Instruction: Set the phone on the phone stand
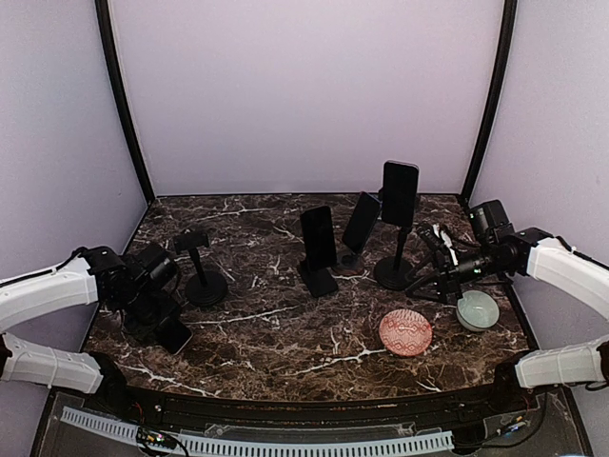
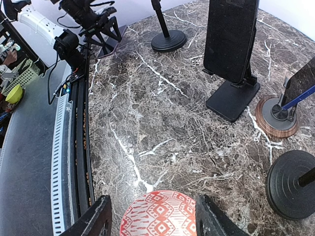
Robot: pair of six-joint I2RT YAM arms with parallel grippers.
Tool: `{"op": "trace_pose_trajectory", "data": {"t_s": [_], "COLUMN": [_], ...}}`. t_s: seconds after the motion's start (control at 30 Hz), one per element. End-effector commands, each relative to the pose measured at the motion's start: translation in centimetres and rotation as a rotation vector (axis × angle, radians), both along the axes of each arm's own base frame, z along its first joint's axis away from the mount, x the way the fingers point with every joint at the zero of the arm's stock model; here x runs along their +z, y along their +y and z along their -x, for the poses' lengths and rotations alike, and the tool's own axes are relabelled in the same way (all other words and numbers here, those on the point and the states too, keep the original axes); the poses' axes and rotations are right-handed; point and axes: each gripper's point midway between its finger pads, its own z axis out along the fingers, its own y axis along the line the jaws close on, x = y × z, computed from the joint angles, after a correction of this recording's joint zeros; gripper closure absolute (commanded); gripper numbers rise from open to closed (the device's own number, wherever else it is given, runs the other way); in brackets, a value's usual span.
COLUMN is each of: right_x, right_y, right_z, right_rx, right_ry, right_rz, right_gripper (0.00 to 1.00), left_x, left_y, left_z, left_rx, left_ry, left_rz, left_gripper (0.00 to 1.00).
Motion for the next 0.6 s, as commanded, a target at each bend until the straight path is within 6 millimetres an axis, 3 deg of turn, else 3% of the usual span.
{"op": "trace_pose_trajectory", "data": {"t_s": [0.0,0.27,0.43,0.57], "right_x": [0.5,0.9,1.4,3.7], "right_y": [0.2,0.4,0.5,1.0], "right_z": [-0.5,-0.6,-1.6,-2.8], "right_rx": [0.001,0.005,-0.004,0.02], "right_ry": [-0.03,-0.017,-0.01,-0.008], "right_rz": [-0.011,-0.019,0.0,0.003], "right_gripper": [0.42,0.43,0.43,0.43], "left_x": [2.6,7.0,9.8,11.9], "left_y": [-0.2,-1.5,-4.0,-6.7], "left_z": [-0.7,-1.4,-2.1,-2.5], "left_rx": [-0.058,-0.14,-0.24,-0.307], "left_ry": [-0.064,-0.13,-0.209,-0.3], "left_rz": [-0.119,-0.318,-0.393,-0.467], "left_gripper": [0.64,0.79,1.0,1.0]}}
